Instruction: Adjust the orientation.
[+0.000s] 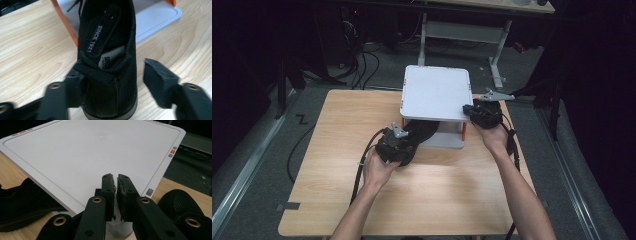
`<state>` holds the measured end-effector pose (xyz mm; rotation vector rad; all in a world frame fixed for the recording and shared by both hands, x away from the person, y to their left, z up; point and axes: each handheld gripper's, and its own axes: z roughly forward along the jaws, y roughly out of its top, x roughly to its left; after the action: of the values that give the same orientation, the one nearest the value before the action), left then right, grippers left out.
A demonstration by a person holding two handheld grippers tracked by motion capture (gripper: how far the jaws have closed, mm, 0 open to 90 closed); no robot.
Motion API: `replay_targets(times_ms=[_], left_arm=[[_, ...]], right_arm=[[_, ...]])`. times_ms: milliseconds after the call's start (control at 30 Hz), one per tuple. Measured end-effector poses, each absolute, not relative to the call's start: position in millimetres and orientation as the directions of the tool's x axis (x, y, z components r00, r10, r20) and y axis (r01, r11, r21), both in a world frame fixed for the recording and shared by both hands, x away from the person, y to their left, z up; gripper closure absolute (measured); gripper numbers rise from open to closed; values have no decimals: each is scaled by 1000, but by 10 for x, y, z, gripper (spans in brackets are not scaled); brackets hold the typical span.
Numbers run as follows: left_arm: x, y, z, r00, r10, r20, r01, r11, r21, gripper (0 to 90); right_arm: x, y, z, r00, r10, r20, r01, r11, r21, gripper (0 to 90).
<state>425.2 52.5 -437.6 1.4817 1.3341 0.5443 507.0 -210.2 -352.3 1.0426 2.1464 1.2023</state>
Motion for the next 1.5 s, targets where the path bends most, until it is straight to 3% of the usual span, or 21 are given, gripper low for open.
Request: replay_targets(times_ms=[233, 433, 1500], left_arm=[[4293, 479, -4391, 324, 909, -263, 460, 92, 883, 728], [4331, 395, -4378, 331, 907, -259, 465, 83, 882, 802], [4751, 34, -4349, 164, 937, -307, 346, 237, 908, 835]], right_arm=[[5066, -2096, -3519, -603, 797, -36, 392, 335, 857, 838], [5068, -2097, -3519, -603, 797, -36, 392, 335, 857, 841], [5088, -2109, -3508, -605, 796, -20, 404, 329, 854, 846]])
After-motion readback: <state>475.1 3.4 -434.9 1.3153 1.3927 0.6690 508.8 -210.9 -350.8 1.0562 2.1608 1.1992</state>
